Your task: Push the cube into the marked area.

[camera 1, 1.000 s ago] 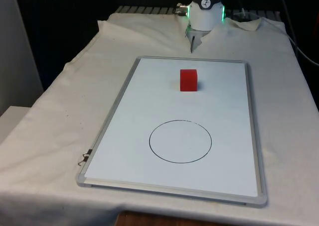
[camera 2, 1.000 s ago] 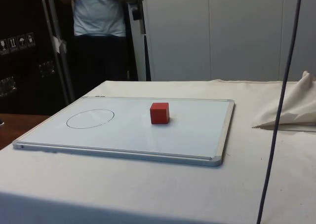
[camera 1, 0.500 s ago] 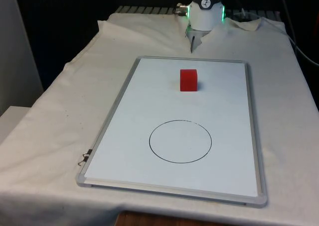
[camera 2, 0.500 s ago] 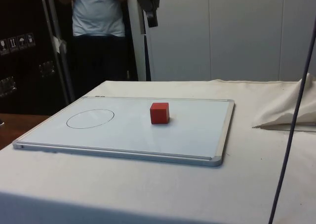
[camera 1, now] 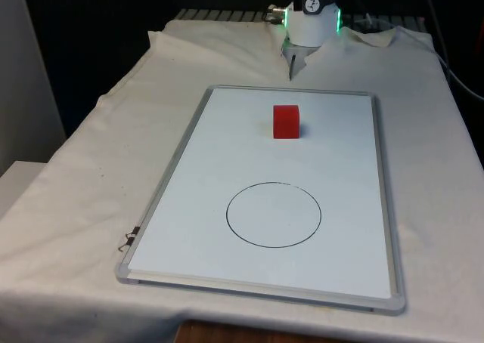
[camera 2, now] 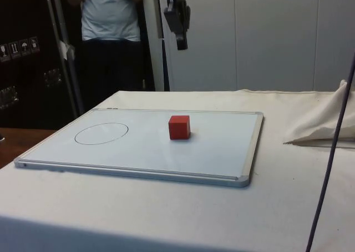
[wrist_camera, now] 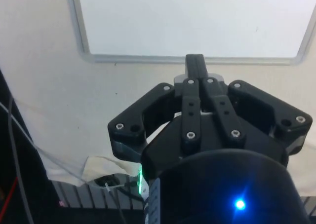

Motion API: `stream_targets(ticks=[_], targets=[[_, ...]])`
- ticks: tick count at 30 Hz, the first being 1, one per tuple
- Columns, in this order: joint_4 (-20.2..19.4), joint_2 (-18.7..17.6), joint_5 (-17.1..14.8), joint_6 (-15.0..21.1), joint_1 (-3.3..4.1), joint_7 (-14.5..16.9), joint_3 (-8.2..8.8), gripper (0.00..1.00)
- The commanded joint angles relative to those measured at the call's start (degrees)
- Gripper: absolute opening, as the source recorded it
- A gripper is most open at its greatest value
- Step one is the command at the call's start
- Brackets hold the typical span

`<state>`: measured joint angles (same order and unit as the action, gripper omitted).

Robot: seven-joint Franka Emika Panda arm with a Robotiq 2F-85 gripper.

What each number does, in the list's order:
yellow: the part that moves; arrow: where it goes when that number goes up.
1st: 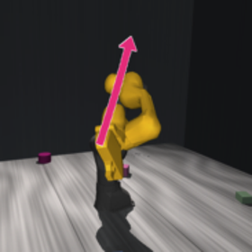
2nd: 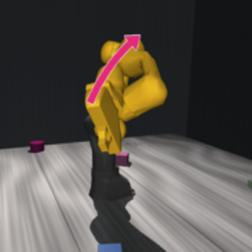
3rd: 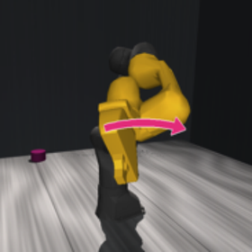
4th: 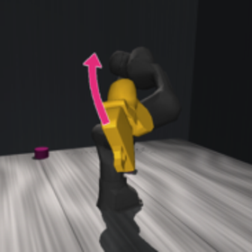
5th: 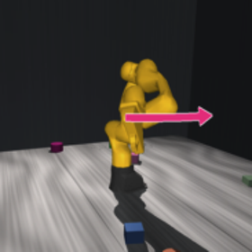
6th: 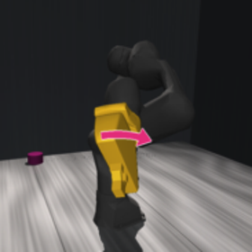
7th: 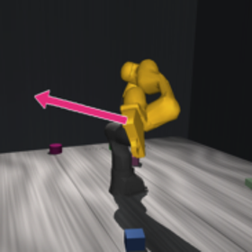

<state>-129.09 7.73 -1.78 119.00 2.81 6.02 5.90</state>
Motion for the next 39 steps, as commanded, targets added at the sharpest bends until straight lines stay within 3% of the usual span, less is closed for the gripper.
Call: stream_targets(ticks=[1, 6, 7, 9, 15, 17, 24, 26, 34, 35, 39], targets=[[-1.2, 0.1, 0.1, 1.7, -0.11, 0.6, 0.29, 0.0], [-4.1, -0.5, -0.3, 5.3, -0.11, 2.2, 1.15, 0.0], [-3.6, -0.3, -0.1, 4.2, -0.06, 1.8, 1.03, 0.0], [-5.3, -0.8, -0.5, 7.0, -0.11, 3.0, 1.6, 0.0], [-7.8, -2.0, -1.0, 10.7, -0.11, 4.8, 2.29, 0.0], [-7.6, -2.0, -0.5, 9.9, -0.11, 4.3, 2.23, 0.0], [-10.2, -4.8, -1.9, 15.6, -0.11, 6.8, 2.86, 0.0], [-9.9, -4.9, -1.4, 15.1, -0.11, 6.4, 2.81, 0.0], [-11.5, -8.9, -3.6, 20.7, -0.06, 8.7, 2.86, 0.0], [-11.2, -8.7, -2.8, 19.7, -0.17, 8.1, 2.92, 0.0], [-11.7, -10.7, -4.9, 22.5, 0.0, 9.6, 2.58, 0.0]])
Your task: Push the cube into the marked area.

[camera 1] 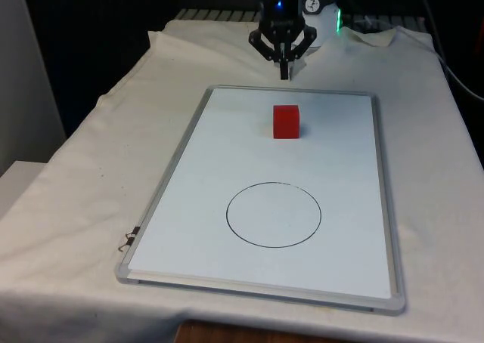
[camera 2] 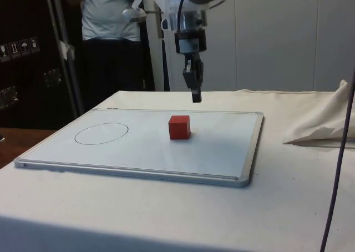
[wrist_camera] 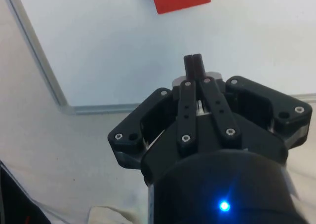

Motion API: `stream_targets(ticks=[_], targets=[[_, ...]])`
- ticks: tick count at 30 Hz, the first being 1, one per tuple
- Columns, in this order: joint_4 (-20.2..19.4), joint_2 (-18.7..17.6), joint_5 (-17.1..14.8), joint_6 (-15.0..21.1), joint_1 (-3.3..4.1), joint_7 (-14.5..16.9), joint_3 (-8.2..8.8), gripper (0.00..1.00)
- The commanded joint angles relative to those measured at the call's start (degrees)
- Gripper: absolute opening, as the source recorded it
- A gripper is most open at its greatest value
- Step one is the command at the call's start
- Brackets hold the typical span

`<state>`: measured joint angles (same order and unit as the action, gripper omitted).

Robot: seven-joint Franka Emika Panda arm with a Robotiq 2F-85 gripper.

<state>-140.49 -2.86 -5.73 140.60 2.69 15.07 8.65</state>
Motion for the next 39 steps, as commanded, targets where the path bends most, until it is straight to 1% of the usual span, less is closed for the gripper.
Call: stream_targets(ticks=[1, 2, 5, 6, 7, 13, 14, 15, 18, 21, 22, 23, 29, 30, 31, 37, 38, 39], targets=[[-0.4, -0.6, -1.3, 1.4, 0.17, 0.6, -0.34, 0.0], [-0.5, -1.5, -2.1, 2.2, 0.23, 0.9, -0.63, 0.0], [-0.6, -2.9, -3.0, 3.6, 0.17, 1.4, -1.15, 0.0], [-0.4, -2.8, -2.1, 2.8, 0.11, 0.9, -0.97, 0.0], [-0.7, -3.3, -3.2, 4.0, 0.17, 1.6, -1.26, 0.0], [-0.8, -6.6, -4.9, 7.3, 0.06, 2.2, -2.46, 0.0], [-0.6, -6.6, -3.7, 6.5, 0.11, 1.4, -2.12, 0.0], [-0.8, -7.0, -5.0, 7.7, 0.06, 2.2, -2.64, 0.0], [-0.9, -8.0, -4.9, 9.1, 0.11, 2.1, -2.86, 0.0], [-1.0, -8.1, -4.7, 9.4, 0.06, 2.0, -2.86, 0.0], [-0.6, -8.4, -4.1, 8.9, 0.17, 1.7, -2.64, 0.0], [-1.0, -8.1, -4.6, 9.5, 0.11, 1.9, -2.81, 0.0], [-1.0, -8.2, -4.2, 9.7, 0.17, 1.8, -2.69, 0.0], [-0.7, -8.4, -4.1, 9.0, 0.17, 1.7, -2.64, 0.0], [-1.0, -8.3, -4.2, 9.9, 0.17, 1.9, -2.69, 0.0], [-0.8, -8.9, -4.3, 10.9, 0.17, 2.5, -2.75, 0.0], [-0.7, -8.8, -4.1, 10.1, 0.17, 2.3, -2.64, 0.0], [-0.7, -8.8, -4.1, 10.1, 0.17, 2.3, -2.64, 0.0]])
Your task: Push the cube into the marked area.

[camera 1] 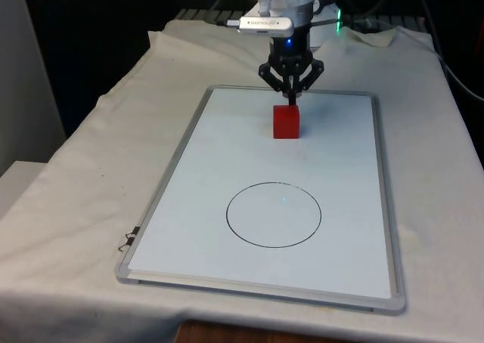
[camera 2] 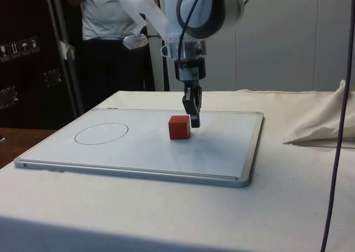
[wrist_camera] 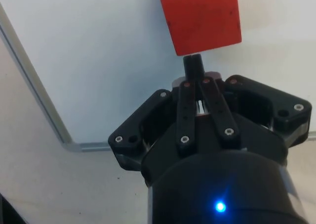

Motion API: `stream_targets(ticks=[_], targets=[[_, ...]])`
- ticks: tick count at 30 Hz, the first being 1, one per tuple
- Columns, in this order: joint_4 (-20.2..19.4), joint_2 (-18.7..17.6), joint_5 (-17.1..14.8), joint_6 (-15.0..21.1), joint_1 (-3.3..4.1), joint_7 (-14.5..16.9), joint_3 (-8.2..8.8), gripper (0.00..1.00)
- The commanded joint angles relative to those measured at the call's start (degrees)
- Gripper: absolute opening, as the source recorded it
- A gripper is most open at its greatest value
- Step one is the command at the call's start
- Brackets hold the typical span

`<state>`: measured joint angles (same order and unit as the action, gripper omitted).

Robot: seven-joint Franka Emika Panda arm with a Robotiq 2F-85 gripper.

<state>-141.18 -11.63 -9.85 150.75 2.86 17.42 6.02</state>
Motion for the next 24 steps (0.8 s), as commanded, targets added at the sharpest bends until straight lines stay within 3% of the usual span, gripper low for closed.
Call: stream_targets(ticks=[1, 14, 24], targets=[[-0.1, -0.3, -0.2, 1.2, 0.0, 0.3, -0.17, 0.0], [0.4, -2.3, -0.2, 5.1, -0.06, 2.1, -0.29, 0.0], [2.3, -3.0, 0.0, 4.7, -0.06, 2.4, -0.11, 0.0]])
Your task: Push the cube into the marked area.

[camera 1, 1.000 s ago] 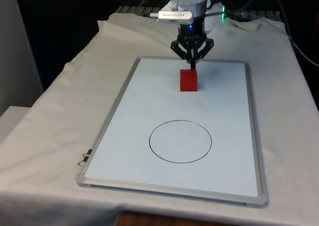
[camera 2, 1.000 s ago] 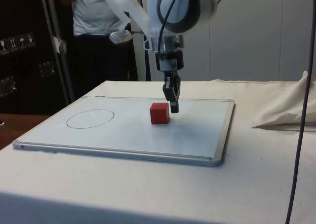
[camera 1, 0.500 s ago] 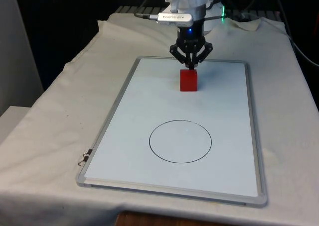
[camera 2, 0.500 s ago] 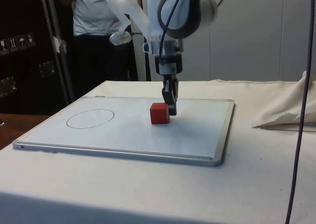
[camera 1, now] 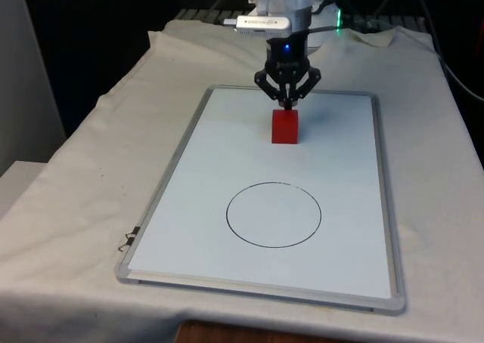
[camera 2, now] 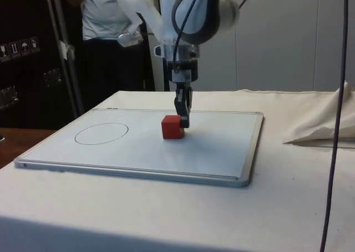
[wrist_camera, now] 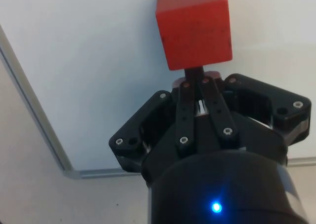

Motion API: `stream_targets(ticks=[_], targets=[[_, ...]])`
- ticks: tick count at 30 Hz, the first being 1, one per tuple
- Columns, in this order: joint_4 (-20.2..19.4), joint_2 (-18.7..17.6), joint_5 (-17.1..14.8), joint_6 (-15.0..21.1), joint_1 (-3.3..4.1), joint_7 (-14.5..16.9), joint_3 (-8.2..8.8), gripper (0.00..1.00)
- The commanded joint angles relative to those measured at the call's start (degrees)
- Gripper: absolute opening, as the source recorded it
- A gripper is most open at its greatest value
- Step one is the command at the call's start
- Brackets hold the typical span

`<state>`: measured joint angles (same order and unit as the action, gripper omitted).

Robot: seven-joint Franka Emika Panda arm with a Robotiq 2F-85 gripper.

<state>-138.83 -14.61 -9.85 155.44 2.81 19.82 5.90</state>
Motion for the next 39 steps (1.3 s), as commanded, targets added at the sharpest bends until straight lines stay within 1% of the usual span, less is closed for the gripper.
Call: stream_targets(ticks=[1, 7, 8, 9, 13, 15, 16, 17, 19, 25, 26, 27, 33, 34, 35, 36, 39], targets=[[0.7, -0.5, -0.2, 0.3, -0.11, 0.3, -0.17, 0.0], [3.2, -2.1, -0.3, 0.1, -0.17, 0.5, -0.11, 0.0], [2.8, -1.7, 0.0, 0.0, 0.0, 0.2, 0.06, 0.0], [3.6, -2.3, -0.3, 0.1, -0.17, 0.5, -0.11, 0.0], [5.4, -3.7, -0.3, -0.1, -0.23, 0.5, -0.17, 0.0], [7.0, -4.9, -0.3, -0.2, -0.29, 0.5, -0.23, 0.0], [6.6, -4.6, 0.0, -0.1, -0.06, 0.2, 0.06, 0.0], [7.5, -5.3, -0.4, -0.2, -0.29, 0.5, -0.23, 0.0], [9.2, -6.6, -0.4, -0.3, -0.29, 0.5, -0.29, 0.0], [12.6, -9.0, -0.5, -0.6, -0.34, 0.4, -0.29, 0.0], [11.9, -8.5, 0.0, -0.3, -0.06, 0.2, 0.06, 0.0], [13.3, -9.5, -0.4, -0.7, -0.34, 0.3, -0.29, 0.0], [18.1, -12.3, -0.2, -1.7, -0.34, 0.2, -0.17, 0.0], [17.5, -12.0, 0.0, -1.3, -0.11, 0.1, 0.06, 0.0], [18.9, -12.8, -0.2, -1.9, -0.34, 0.2, -0.11, 0.0], [20.2, -13.6, -0.2, -2.1, -0.34, 0.2, -0.11, 0.0], [22.3, -14.8, -0.1, -2.6, -0.29, 0.2, -0.06, 0.0]])
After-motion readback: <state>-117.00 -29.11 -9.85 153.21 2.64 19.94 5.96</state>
